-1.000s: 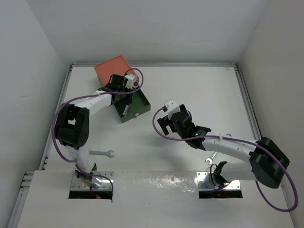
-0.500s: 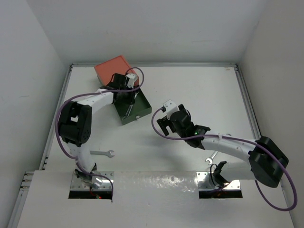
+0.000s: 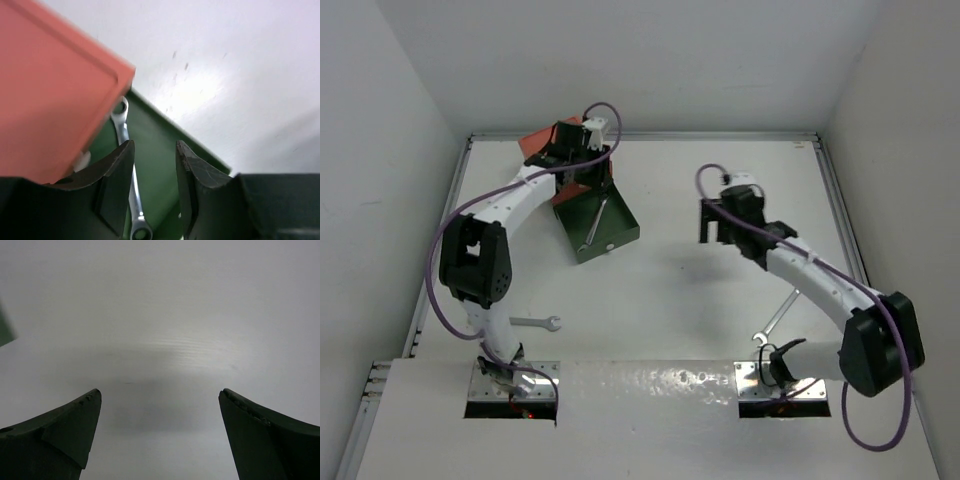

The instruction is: Sort the tools into containers

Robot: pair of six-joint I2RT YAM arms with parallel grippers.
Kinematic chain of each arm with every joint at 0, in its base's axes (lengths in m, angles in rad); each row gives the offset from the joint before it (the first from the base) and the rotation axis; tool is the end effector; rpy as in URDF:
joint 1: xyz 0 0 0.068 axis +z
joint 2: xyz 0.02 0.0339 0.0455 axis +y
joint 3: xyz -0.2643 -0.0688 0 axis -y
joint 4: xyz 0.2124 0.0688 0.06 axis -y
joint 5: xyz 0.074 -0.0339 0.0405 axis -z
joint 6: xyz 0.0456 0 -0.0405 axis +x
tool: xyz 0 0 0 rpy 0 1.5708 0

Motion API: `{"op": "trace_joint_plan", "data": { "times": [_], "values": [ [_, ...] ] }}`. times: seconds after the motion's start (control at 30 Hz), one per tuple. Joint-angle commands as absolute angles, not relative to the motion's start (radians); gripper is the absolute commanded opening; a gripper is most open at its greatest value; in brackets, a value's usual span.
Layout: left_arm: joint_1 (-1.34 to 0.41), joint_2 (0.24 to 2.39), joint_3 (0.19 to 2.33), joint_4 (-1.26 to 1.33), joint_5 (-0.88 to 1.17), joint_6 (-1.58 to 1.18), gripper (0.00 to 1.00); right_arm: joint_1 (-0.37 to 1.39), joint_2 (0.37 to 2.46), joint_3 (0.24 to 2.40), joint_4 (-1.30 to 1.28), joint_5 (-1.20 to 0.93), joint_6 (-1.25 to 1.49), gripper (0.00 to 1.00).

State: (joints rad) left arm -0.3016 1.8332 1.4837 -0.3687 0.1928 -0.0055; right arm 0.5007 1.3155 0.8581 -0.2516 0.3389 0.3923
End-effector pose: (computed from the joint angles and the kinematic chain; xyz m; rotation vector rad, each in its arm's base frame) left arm 0.3775 -0.1266 0.2742 0.4391 2.2597 -0.3795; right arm 0.2346 0.1111 0.2531 0.0543 2.2331 0.0984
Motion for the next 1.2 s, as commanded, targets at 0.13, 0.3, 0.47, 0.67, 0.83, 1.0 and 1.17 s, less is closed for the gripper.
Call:
{"op": "trace_joint_plan", "data": {
  "times": [0.13, 0.3, 0.47, 0.67, 0.83, 1.0, 1.17],
  "values": [
    [-0.289, 1.778, 1.749, -0.411, 0.151, 0.054, 0.41, 0.085, 1.050, 0.602, -0.540, 0.393, 0.730, 0.99],
    [-0.161, 1.822, 1.784, -0.445, 0.156, 0.029, 0.45, -0.057, 1.011, 0.427, -0.554, 0.385, 0.784, 0.98],
    [-0.057, 1.824, 1.720, -0.400, 0.198, 0.009, 0.45, -0.057, 1.011, 0.313, -0.491, 0.365, 0.824, 0.91],
    [-0.035, 1.769, 1.606, -0.341, 0.218, 0.009, 0.45, -0.057, 1.032, 0.189, -0.350, 0.287, 0.864, 0.51],
    [0.000, 1.767, 1.612, -0.347, 0.250, -0.023, 0.45, -0.057, 1.023, 0.134, -0.293, 0.322, 0.859, 0.00],
    [0.072, 1.775, 1.600, -0.348, 0.275, -0.038, 0.45, -0.049, 1.049, 0.172, -0.226, 0.282, 0.691, 0.00],
    [0.080, 1.786, 1.598, -0.356, 0.284, -0.037, 0.45, -0.020, 0.985, 0.189, -0.095, 0.169, 0.557, 0.00]
  ]
}}
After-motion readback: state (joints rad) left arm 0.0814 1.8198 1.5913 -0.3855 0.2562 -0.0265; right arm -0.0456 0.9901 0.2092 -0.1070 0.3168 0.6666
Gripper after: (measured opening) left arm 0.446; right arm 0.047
